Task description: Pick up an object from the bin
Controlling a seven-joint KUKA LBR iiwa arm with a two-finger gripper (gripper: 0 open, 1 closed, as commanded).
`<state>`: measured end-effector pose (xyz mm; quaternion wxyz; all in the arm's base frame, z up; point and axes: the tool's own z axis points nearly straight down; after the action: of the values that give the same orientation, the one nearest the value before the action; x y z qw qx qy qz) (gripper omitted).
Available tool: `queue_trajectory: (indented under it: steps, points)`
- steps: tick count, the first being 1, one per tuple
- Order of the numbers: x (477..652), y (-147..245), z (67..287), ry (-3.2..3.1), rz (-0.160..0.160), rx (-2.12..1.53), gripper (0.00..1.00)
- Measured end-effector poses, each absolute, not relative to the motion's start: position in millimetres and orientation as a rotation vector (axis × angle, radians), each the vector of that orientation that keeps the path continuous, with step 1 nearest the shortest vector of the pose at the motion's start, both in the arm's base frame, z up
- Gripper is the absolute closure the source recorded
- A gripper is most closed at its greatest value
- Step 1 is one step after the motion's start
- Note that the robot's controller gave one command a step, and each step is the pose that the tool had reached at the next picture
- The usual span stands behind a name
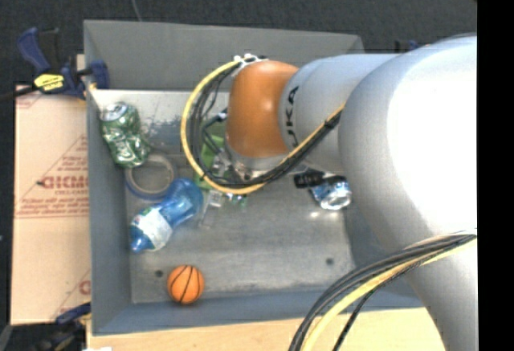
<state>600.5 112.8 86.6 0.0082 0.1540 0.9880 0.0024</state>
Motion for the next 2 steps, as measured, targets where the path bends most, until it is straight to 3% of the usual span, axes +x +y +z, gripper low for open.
queue_trajectory:
  steps: [1,2]
  points:
    - [635.7,105.9,143.2,3.075,0.016,0.503,0.00]
    - [602.6,117.8,69.0,3.079,0.002,0.534,0.00]
